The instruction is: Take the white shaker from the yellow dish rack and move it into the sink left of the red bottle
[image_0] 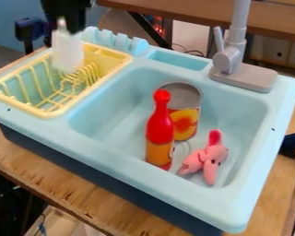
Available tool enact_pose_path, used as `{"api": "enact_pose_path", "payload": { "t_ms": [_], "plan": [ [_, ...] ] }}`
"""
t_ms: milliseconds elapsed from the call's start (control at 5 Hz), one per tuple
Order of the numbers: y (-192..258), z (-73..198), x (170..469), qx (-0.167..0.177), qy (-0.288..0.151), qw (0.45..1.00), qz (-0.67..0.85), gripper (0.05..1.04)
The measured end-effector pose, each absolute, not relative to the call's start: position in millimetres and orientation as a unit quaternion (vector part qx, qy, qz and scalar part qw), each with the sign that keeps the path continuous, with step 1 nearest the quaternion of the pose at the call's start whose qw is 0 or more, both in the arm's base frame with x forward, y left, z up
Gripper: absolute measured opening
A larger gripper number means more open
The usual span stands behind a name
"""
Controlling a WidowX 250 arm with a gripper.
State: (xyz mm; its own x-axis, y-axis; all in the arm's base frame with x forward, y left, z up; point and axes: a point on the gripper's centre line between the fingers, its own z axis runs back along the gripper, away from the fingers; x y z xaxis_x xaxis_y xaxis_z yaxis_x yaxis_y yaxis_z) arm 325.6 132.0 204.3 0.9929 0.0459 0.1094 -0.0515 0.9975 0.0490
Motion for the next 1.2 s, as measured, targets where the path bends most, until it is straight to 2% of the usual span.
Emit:
{"api": "enact_pose_path", "payload": {
  "t_ms": [200, 400, 600, 800, 1000, 1200],
  "plan": [
    [101.0, 239.6, 318.4, 0.04, -0.103, 0.994, -0.012, 0.516],
    [66.8, 251.0, 300.6, 0.013, -0.148, 0.988, -0.047, 0.517],
    [41.0, 249.5, 291.3, -0.029, -0.176, 0.982, -0.063, 0.517],
    [27.4, 242.1, 285.3, -0.059, -0.183, 0.979, -0.064, 0.516],
    [19.7, 225.2, 283.8, -0.085, -0.172, 0.98, -0.056, 0.516],
    [15.0, 204.9, 283.1, -0.102, -0.131, 0.986, -0.029, 0.516]
  ]
}}
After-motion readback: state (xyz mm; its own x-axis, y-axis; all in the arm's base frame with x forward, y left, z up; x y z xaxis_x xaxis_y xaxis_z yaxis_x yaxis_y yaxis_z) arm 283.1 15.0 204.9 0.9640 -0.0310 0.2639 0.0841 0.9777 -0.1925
